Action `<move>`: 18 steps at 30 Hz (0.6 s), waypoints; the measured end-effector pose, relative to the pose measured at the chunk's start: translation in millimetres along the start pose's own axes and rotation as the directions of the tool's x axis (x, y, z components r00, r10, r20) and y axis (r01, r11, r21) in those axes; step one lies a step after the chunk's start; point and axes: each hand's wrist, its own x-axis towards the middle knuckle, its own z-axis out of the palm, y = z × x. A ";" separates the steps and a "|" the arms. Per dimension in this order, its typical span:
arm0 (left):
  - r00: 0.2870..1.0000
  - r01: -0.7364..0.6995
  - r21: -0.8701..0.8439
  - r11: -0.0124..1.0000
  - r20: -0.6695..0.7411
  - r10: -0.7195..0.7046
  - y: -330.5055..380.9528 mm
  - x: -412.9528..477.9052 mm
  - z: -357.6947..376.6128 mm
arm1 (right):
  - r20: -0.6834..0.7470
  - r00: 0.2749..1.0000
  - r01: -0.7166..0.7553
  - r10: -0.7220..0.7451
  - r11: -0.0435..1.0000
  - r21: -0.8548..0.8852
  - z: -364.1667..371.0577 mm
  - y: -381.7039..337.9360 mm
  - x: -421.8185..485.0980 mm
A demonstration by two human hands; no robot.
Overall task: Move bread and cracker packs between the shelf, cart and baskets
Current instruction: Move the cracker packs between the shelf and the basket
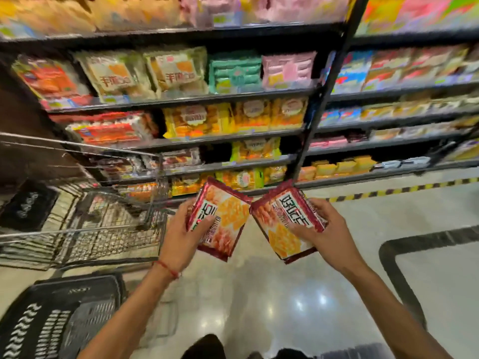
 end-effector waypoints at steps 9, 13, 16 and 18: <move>0.973 -0.129 -0.014 0.992 0.194 0.129 96.0 160.4 155.6 | -0.267 0.963 0.031 -0.031 1.000 -0.005 -150.0 -10.5 108.4; 0.938 -0.250 0.045 0.967 0.260 0.230 133.1 240.9 227.2 | -0.389 0.920 0.037 -0.038 0.999 -0.010 -211.4 -8.7 169.6; 0.894 -0.360 0.101 0.928 0.321 0.312 165.7 299.8 282.0 | -0.450 0.892 0.030 -0.045 0.999 -0.040 -257.1 -8.3 215.4; 0.868 -0.400 0.109 0.910 0.363 0.339 188.6 334.5 320.7 | -0.508 0.857 0.033 -0.083 0.994 -0.106 -287.9 -6.6 244.5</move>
